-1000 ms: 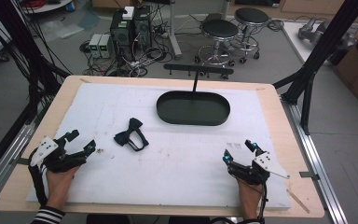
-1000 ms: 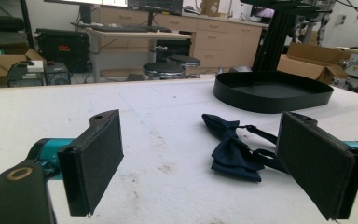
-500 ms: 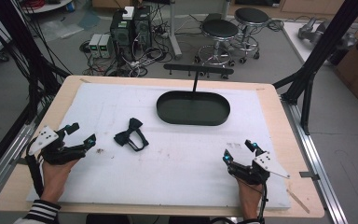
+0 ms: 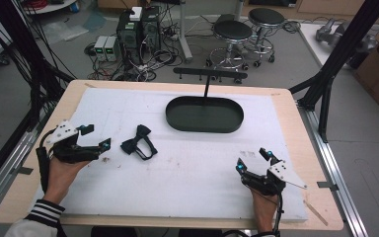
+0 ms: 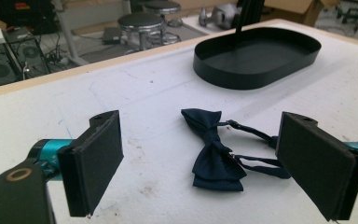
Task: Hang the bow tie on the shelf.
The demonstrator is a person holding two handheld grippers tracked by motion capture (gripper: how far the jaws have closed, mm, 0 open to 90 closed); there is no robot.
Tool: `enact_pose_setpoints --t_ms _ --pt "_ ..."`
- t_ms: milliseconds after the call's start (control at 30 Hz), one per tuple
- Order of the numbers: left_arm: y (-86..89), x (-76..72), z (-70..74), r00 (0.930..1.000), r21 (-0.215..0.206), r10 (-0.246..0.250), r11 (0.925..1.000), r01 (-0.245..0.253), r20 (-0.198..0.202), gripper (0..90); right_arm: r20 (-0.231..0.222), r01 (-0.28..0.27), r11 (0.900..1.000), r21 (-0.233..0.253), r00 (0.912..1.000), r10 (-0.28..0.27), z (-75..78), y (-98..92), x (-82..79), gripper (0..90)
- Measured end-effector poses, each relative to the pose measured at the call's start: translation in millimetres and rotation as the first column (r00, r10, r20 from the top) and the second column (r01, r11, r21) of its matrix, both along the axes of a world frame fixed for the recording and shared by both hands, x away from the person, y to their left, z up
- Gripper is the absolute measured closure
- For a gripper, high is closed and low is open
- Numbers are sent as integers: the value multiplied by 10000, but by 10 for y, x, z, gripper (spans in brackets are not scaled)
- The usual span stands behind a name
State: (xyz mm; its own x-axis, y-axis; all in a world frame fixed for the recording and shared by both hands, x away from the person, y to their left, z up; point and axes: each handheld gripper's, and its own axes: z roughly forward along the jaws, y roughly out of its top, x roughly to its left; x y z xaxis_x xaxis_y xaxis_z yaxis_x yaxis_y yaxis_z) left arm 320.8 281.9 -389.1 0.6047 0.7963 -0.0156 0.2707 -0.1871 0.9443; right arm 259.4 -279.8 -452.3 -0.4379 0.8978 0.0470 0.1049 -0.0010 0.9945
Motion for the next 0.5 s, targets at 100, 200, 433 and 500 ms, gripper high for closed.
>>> enact_pose_setpoints --t_ms 100,200,433,500 --pt "-57 80 24 9991 259 -220 9994 229 -359 151 3 0 10000 -2 10000 0 0 0 0 103" --pt "-123 169 32 9970 483 -305 9983 340 -710 151 -6 18 10000 24 10000 -18 0 0 0 103" --pt "-240 338 33 9854 883 -492 9940 642 -1627 151 -53 29 9999 98 10000 -29 -1 -2 -1 103" --pt "-299 405 54 9821 1173 -420 9910 643 -1835 154 -56 44 9999 130 10000 -43 -1 -3 -1 103"
